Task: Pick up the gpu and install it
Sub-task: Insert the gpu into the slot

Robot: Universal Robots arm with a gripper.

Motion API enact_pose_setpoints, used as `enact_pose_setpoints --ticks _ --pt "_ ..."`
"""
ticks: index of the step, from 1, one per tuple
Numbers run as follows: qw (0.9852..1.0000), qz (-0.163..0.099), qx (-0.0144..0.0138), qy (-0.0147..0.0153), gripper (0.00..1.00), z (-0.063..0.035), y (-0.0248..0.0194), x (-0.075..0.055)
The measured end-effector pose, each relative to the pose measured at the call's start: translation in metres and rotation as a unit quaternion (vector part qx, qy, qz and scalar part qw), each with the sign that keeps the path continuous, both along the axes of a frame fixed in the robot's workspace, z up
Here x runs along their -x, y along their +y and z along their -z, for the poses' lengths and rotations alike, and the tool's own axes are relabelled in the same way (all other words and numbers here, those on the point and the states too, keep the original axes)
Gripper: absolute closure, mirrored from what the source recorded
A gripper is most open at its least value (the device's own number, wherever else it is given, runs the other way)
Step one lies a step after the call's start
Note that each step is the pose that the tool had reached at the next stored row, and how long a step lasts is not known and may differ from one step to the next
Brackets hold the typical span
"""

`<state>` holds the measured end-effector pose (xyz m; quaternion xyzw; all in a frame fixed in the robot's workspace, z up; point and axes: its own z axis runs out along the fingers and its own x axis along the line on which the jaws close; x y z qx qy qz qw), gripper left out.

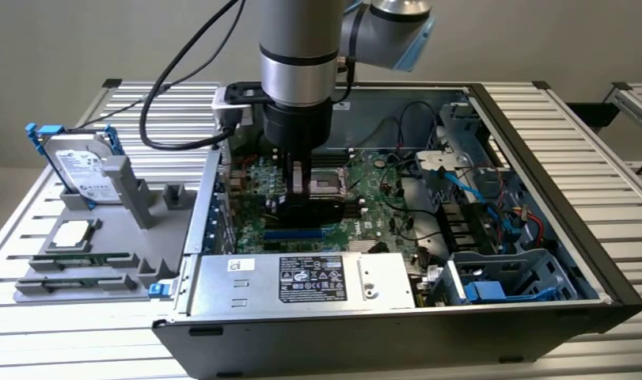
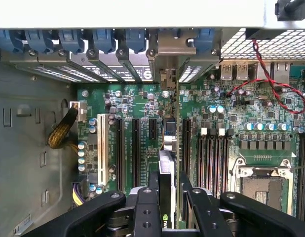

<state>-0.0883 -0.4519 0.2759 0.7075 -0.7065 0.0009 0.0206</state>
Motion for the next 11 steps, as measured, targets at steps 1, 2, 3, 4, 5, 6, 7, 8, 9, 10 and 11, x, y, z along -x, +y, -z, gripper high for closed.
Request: enact_pose_setpoints --ticks 1,2,3,4,5,6,7,8,9,10,11 --pt "1.0 0.0 0.0 0.0 0.73 0.0004 0.0 0.0" --pt "1.0 0.0 0.0 0.0 0.73 0.0008 0.0 0.0" --pt "1.0 0.0 0.0 0.0 0.73 0.0012 0.0 0.0" --pt "1.0 0.0 0.0001 0.0 0.73 0.0015 0.0 0.0" --pt "1.0 0.0 0.0001 0.0 0.73 0.0018 0.0 0.0" --pt "1.0 0.0 0.0001 0.0001 0.73 0.0021 0.0 0.0" --pt "1.0 0.0 0.0001 0.0001 0.73 0.0024 0.0 0.0" --pt "1.0 0.0 0.0001 0.0001 0.73 0.0028 0.0 0.0" --pt "1.0 0.0 0.0 0.0002 0.73 0.0032 0.0 0.0" --pt "1.0 0.0 0.0 0.0002 0.73 0.0036 0.0 0.0" --pt "1.0 0.0 0.0 0.0003 0.73 0.0039 0.0 0.0"
